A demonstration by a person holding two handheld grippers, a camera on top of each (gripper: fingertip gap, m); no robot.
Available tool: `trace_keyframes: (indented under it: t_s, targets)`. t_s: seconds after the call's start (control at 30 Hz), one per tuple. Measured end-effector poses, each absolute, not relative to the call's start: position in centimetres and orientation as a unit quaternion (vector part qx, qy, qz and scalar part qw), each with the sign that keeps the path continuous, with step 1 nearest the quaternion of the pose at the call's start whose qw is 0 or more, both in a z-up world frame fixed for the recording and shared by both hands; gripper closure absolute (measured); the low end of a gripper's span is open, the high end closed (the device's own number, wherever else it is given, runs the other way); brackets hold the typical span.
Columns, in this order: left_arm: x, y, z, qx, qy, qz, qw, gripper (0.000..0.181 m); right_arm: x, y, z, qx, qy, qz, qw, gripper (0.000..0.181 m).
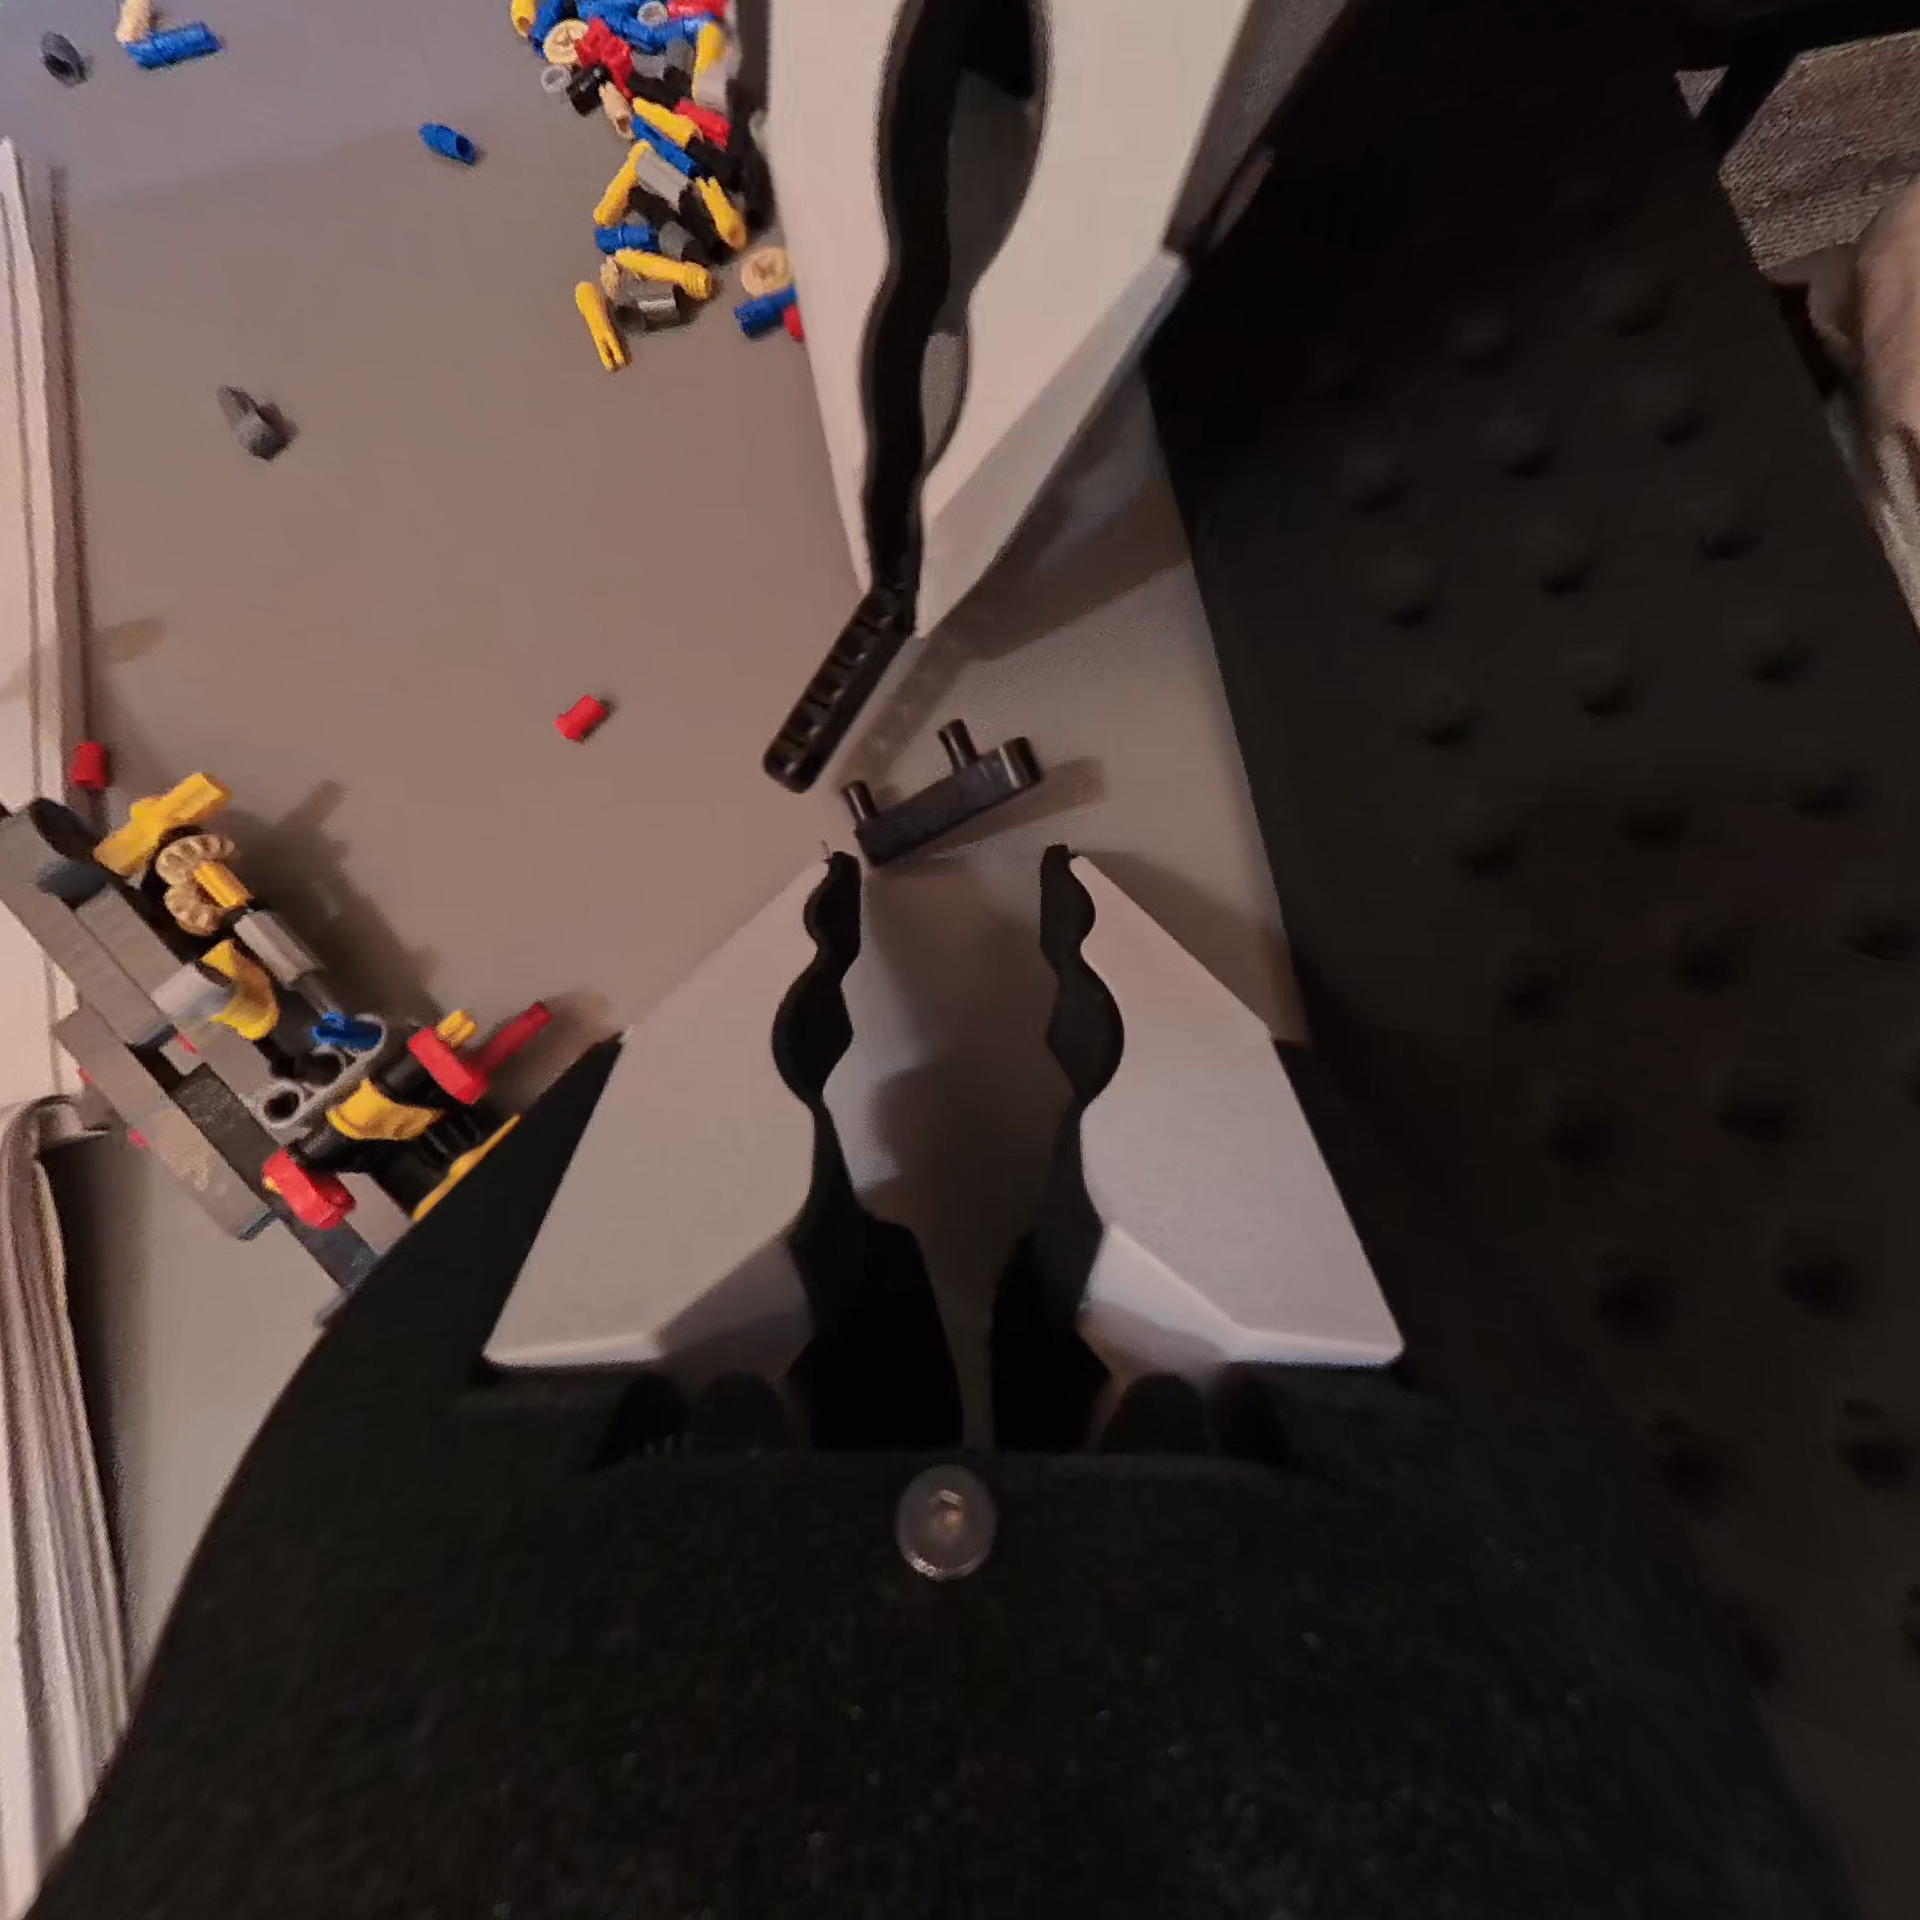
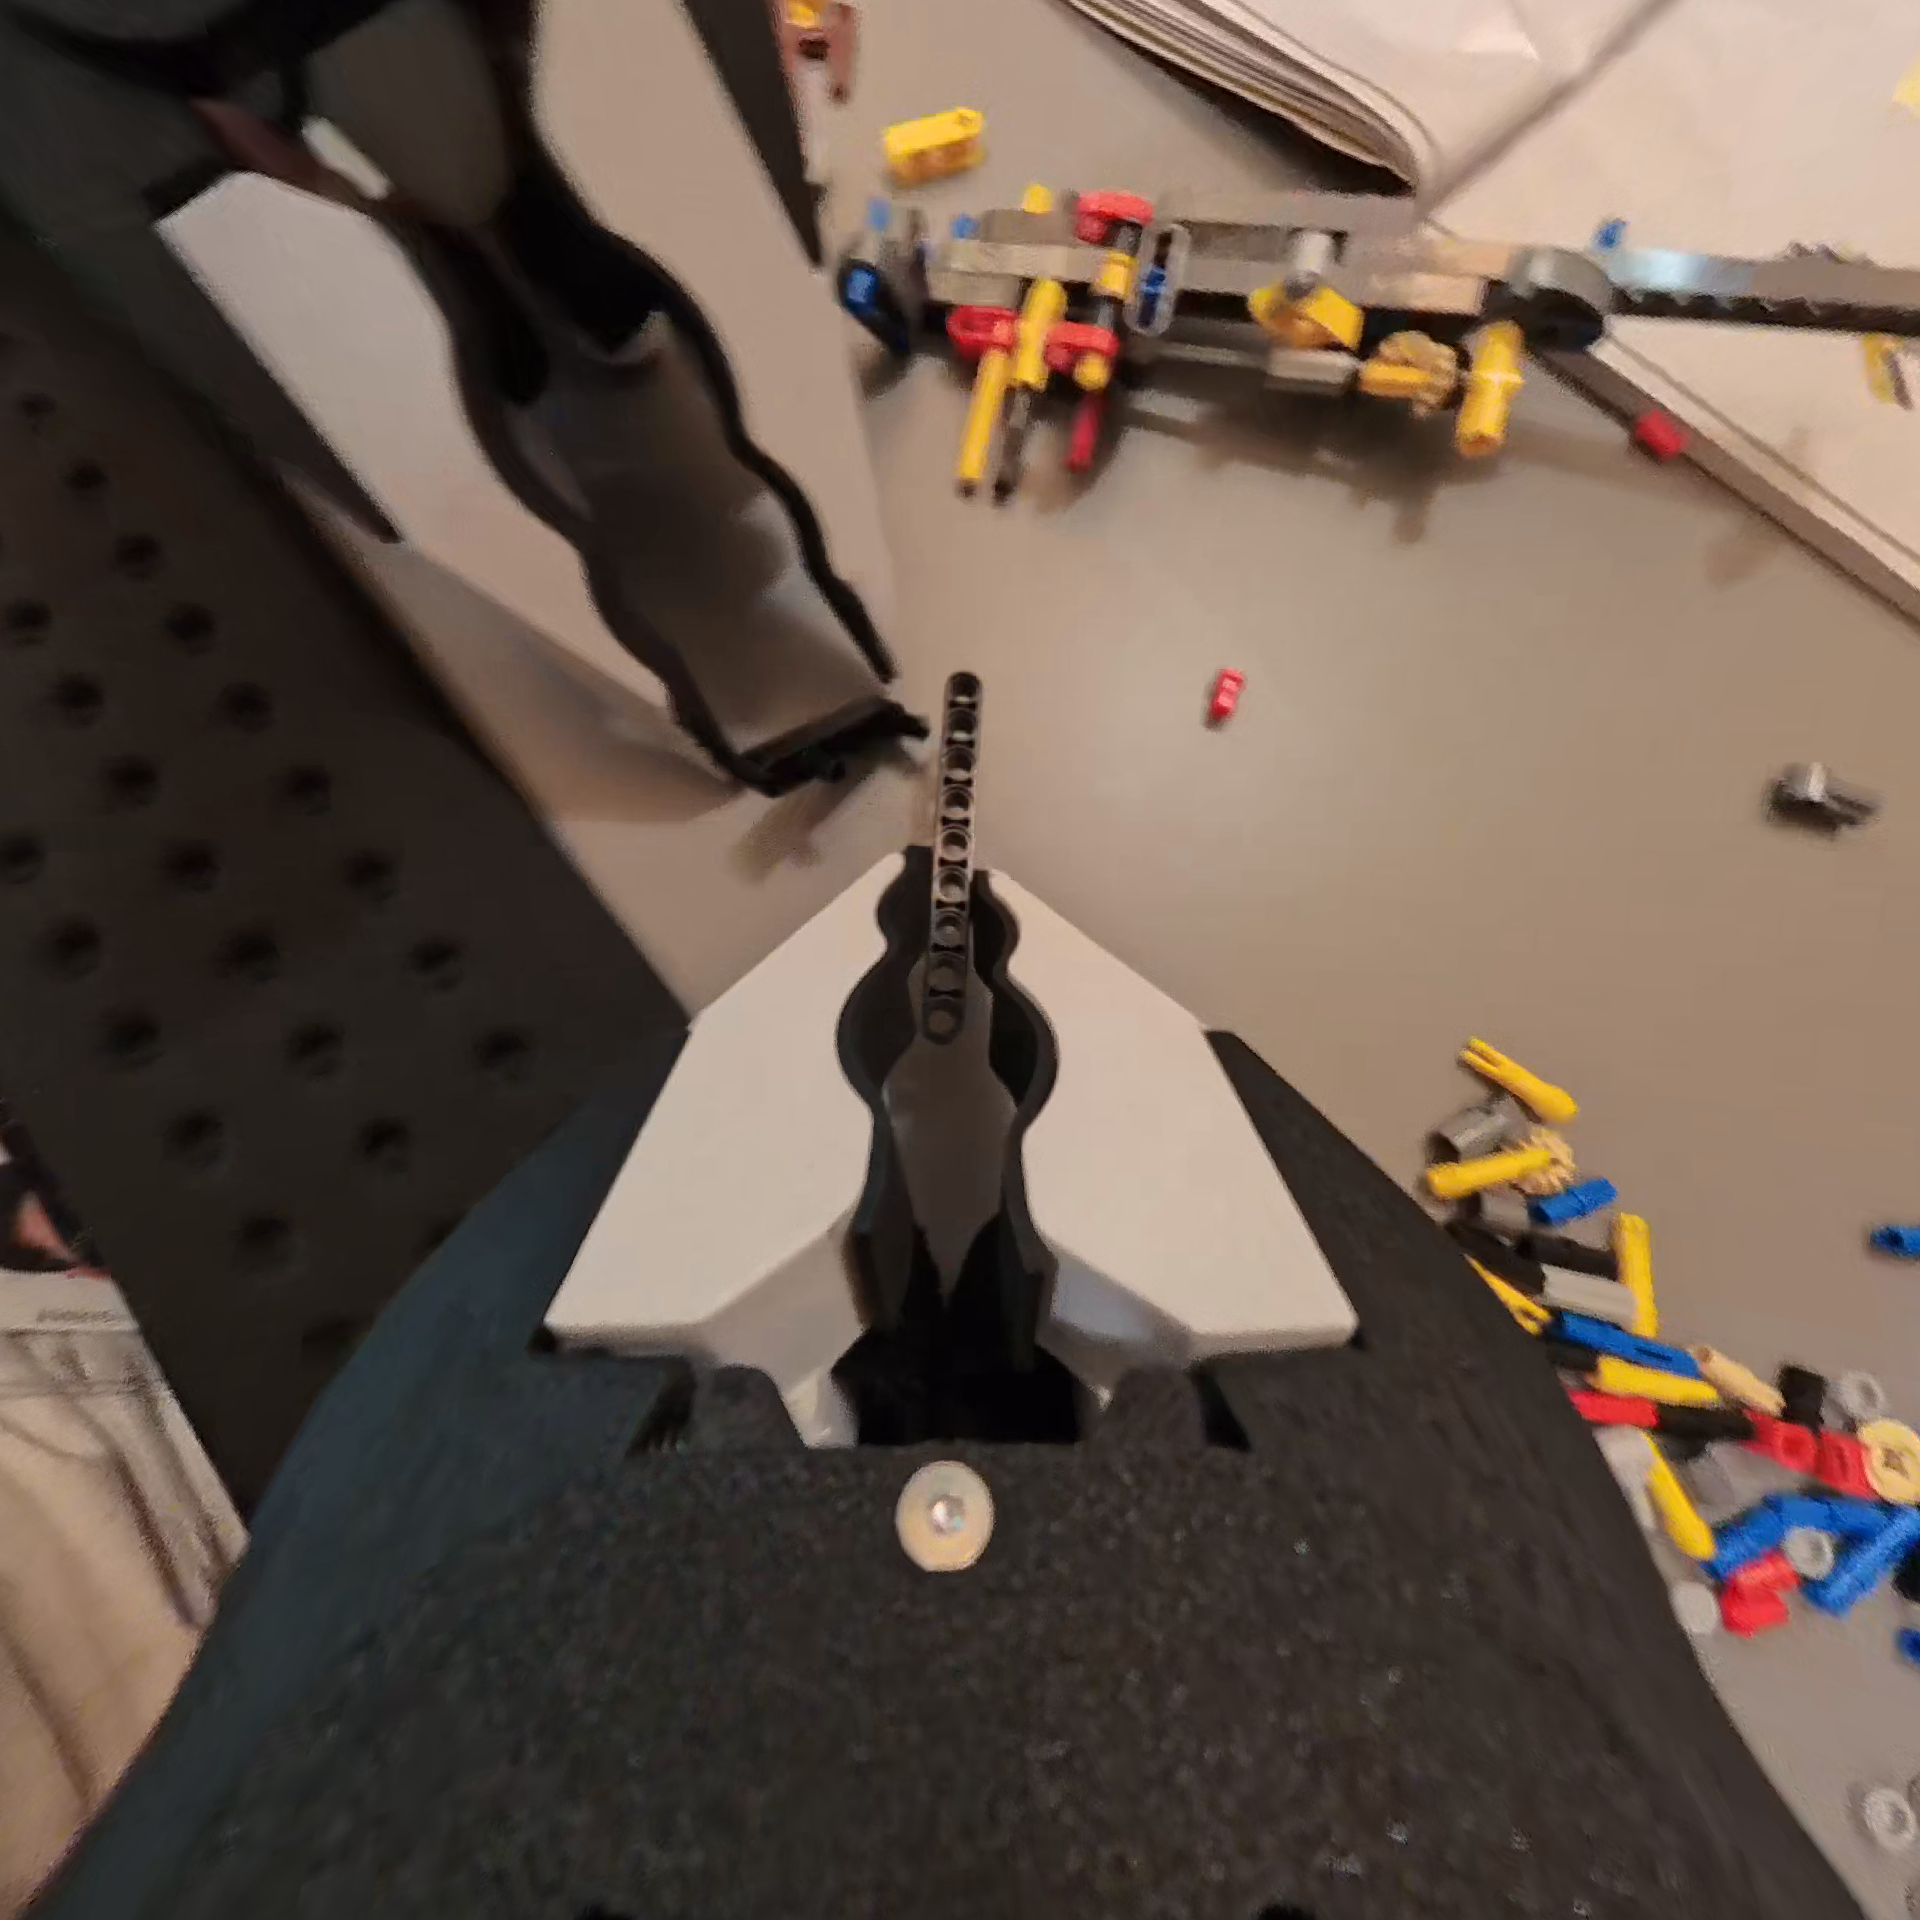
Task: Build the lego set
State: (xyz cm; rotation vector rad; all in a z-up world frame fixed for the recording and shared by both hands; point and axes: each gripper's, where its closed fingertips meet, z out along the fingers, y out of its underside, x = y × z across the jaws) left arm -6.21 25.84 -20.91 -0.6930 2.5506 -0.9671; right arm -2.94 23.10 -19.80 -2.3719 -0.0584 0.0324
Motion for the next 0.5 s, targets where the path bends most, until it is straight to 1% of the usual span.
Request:
trace_keyframes:
  t_s: [0.13, 0.27, 0.43, 0.47, 0.5]
  targets:
    - [-5.7, 25.4, -20.9, -0.248, 0.892, -0.336, 0.173, 0.15, -0.1, 23.1, -20.1, -0.93, 0.026, -0.014, 0.368, 0.175]
    - [-5.5, 25.5, -21.0, -0.27, 0.886, -0.336, 0.171, 0.149, 0.0, 23.1, -20.9, -0.938, 0.028, -0.002, 0.346, 0.175]
    - [-5.5, 25.6, -21.0, -0.289, 0.882, -0.334, 0.167, 0.149, -0.1, 23.1, -21.1, -0.94, 0.025, -0.002, 0.34, 0.175]
    - [-5.6, 25.7, -21.0, -0.292, 0.881, -0.333, 0.167, 0.149, 0.0, 23.1, -21.1, -0.94, 0.027, -0.002, 0.339, 0.174]
    - [-5.5, 25.9, -20.9, -0.298, 0.878, -0.331, 0.173, 0.15, 0.2, 23.0, -21.0, -0.94, 0.032, -0.007, 0.339, 0.17]
